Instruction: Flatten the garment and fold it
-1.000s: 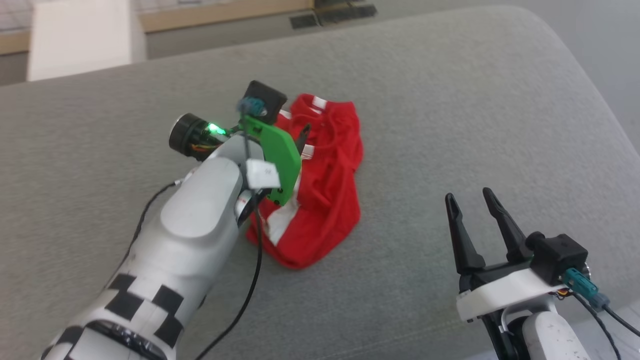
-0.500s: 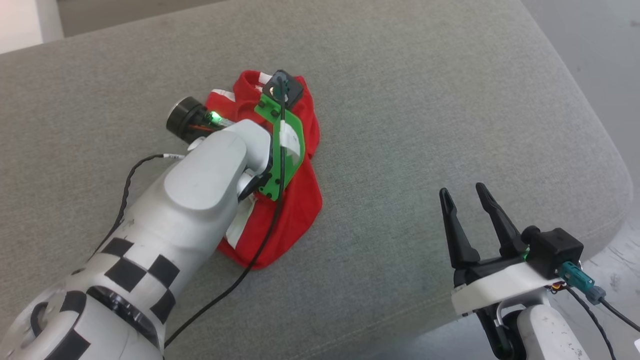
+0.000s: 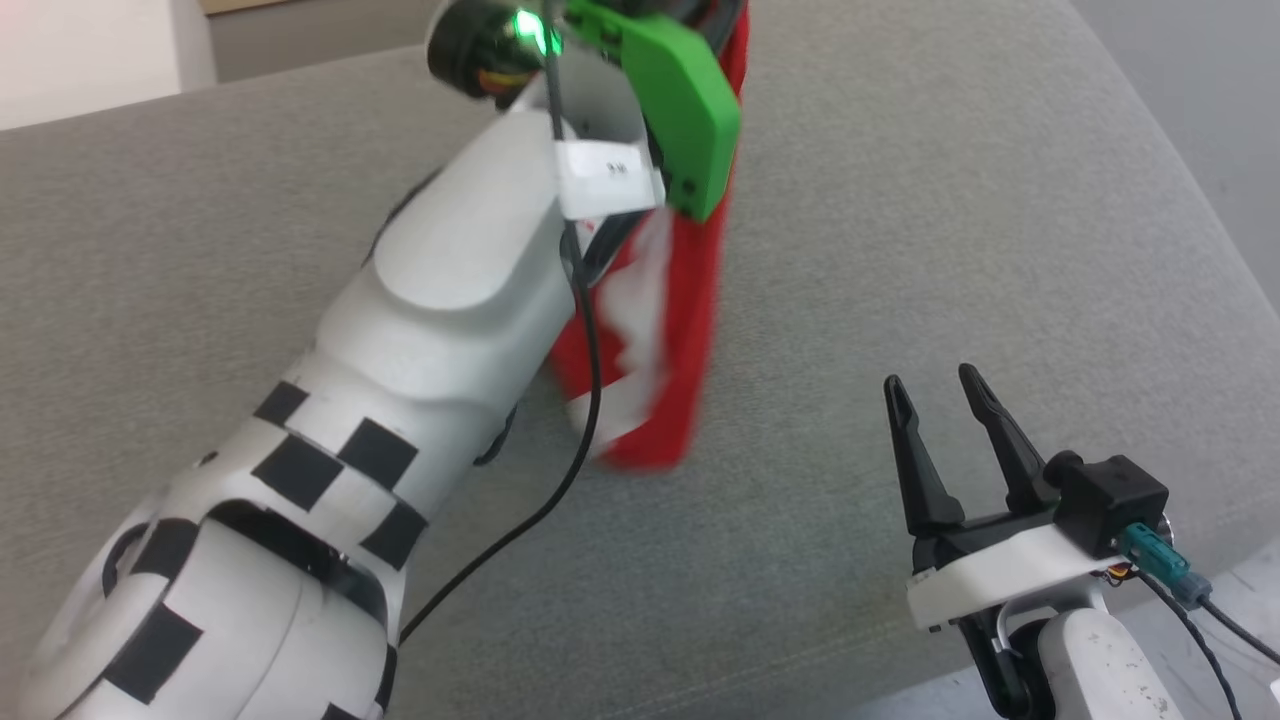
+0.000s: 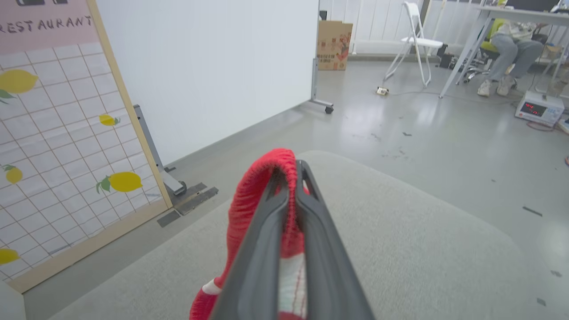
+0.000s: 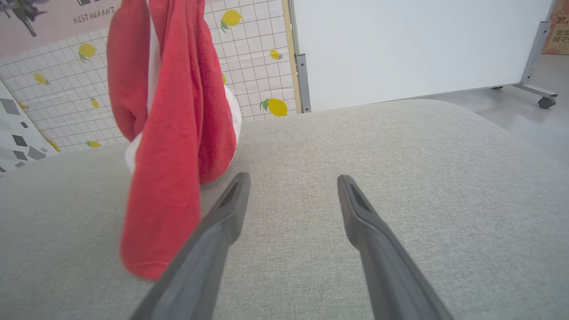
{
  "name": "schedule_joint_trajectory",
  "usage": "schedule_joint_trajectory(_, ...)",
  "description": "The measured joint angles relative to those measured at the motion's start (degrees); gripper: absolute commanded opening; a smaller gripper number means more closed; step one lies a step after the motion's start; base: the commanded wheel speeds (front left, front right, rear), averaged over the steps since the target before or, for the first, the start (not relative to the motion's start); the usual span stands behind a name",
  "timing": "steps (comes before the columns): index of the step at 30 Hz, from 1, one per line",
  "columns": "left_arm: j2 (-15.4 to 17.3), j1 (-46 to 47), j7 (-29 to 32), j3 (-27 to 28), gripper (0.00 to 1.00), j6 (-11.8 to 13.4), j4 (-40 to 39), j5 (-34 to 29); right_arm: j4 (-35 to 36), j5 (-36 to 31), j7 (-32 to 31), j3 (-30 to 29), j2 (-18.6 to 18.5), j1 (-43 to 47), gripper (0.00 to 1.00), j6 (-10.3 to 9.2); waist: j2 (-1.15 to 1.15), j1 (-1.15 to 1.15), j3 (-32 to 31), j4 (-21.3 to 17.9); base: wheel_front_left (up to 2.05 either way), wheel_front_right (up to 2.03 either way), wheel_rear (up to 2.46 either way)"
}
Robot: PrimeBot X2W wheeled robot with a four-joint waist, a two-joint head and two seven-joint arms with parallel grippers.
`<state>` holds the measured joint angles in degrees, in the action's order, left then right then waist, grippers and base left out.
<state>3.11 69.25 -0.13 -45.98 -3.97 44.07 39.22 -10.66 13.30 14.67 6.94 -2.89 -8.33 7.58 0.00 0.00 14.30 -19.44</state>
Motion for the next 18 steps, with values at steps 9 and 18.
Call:
schedule_joint_trajectory(9, -0.21, -0.34, -8.5, 4.05, 0.0, 6.43, -1.24, 6.41, -0.14, -2.0, -0.04, -0.2, 0.0, 0.21, 1.0, 0.0, 0.0, 0.0, -2.86, 4.88, 0.0, 0.0, 0.0)
schedule_joint_trajectory(18, 5.89, -22.55, -3.53, 5.84, 0.0, 8.98, 3.72, 13.25, 0.82, -2.27, -1.07, -0.58, -0.01, 1.58, 1.0, 0.0, 0.0, 0.0, -5.0, 9.37, 0.0, 0.0, 0.0)
